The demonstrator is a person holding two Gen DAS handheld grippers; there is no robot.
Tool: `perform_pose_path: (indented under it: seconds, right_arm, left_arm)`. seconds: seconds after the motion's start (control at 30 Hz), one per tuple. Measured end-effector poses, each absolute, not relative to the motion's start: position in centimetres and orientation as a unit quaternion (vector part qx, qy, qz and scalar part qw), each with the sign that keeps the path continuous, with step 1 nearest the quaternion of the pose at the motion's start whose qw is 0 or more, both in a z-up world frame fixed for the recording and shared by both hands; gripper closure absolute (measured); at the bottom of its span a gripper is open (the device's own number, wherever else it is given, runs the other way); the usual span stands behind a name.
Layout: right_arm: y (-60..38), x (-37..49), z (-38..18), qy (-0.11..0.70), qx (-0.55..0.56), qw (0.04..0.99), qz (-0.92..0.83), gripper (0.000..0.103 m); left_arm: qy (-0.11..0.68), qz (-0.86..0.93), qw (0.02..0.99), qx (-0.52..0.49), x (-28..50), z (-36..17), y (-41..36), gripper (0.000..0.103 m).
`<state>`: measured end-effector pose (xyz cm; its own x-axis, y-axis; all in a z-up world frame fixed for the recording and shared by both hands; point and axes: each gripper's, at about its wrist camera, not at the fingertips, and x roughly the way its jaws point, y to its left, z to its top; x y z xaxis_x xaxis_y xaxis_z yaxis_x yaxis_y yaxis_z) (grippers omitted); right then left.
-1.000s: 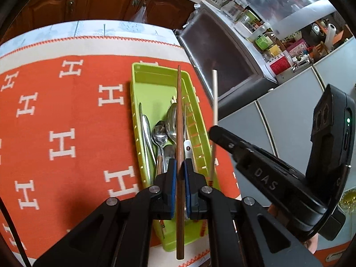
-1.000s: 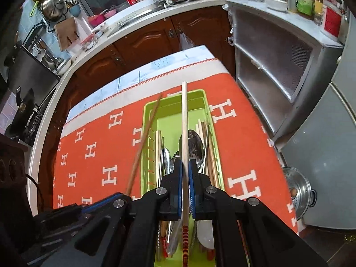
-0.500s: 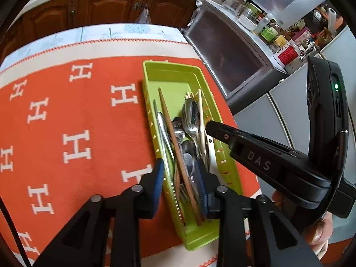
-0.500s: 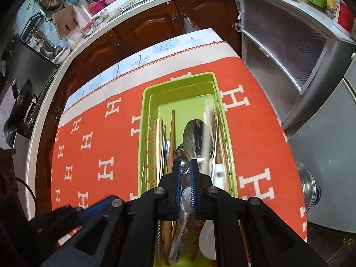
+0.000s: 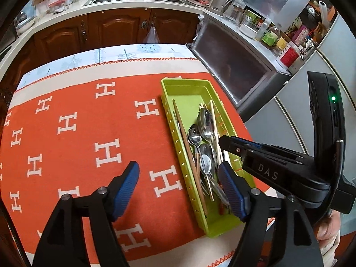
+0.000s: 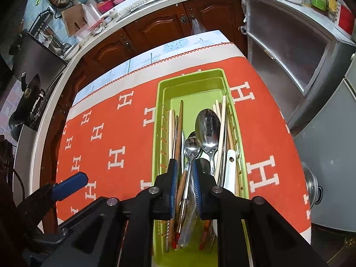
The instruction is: Organize utensils
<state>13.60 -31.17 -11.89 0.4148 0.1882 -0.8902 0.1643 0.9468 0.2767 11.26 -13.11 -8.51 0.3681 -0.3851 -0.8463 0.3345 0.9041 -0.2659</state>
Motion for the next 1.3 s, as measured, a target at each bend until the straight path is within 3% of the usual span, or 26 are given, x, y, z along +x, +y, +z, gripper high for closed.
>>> perform_pose_path:
  seconds: [0.4,0.9,1.03,1.17,1.3]
  right_arm:
    - [-30.3,9.8,-12.6,0.545,0.154,0.824,-0.002,0.077]
    - [-24.2,3.5,-8.1,0.516,0.108,0.849,0.029,0.066]
    - [-22.0,2.5,-5.6,0.498,0.100,0.860,0.049,0.057]
    - [-19.7,1.4,-2.6,0.472,0.083,0.876,0.060,0.055]
    - [-17.8,-0.2,0.3,0.445,0.079,0.889,0.066,0.044]
  left_arm:
    - [0.499,-0.205,0.842,0.021,9.1,-8.4,-12.0,0.005]
    - [0.484,-0.086,0.871,0.021,5.9,-5.9,-3.6,0.005]
    - [0.470,-0.068,0.880,0.007,4.6,-4.5,-1.3,0.003]
    - [0.450,-0.041,0.892,0.015,3.3,-2.9,-0.1,0.002]
    - [0.434,-0.023,0.901,0.011,2.2,-1.5,0.9,0.002]
